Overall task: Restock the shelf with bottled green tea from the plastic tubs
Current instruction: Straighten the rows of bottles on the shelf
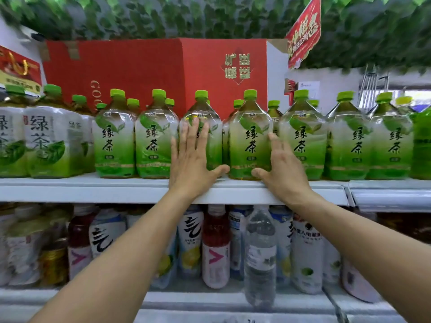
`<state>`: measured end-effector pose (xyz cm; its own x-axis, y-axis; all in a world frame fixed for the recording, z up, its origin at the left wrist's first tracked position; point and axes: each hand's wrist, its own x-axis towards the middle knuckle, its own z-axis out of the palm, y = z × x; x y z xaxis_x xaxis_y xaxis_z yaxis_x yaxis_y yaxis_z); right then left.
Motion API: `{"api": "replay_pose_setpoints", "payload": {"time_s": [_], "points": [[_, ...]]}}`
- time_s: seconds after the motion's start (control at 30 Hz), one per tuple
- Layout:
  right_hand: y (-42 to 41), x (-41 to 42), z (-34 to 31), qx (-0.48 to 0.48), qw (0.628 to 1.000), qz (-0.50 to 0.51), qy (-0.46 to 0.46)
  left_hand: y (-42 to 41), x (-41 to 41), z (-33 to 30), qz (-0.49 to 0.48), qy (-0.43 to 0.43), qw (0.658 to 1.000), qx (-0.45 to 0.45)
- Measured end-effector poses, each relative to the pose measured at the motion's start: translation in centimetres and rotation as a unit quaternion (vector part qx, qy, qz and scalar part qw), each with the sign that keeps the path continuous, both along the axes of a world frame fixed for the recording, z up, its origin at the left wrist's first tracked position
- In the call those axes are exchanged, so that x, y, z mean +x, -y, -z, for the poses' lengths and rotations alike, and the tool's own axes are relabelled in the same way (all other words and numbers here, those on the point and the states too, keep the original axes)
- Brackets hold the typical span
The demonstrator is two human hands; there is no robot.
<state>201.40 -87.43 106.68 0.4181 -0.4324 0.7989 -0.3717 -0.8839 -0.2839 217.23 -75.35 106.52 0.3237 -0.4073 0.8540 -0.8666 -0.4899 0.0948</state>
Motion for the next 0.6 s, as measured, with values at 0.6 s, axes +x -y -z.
{"api": "replay_pose_setpoints", "payload": {"time_s": [0.6], "points": [[1.8, -4.2, -0.2, 0.017, 0.991, -0.131, 0.008, 0.4, -1.5, -0.1, -0.024, -0.028, 0.999, -0.011]]}}
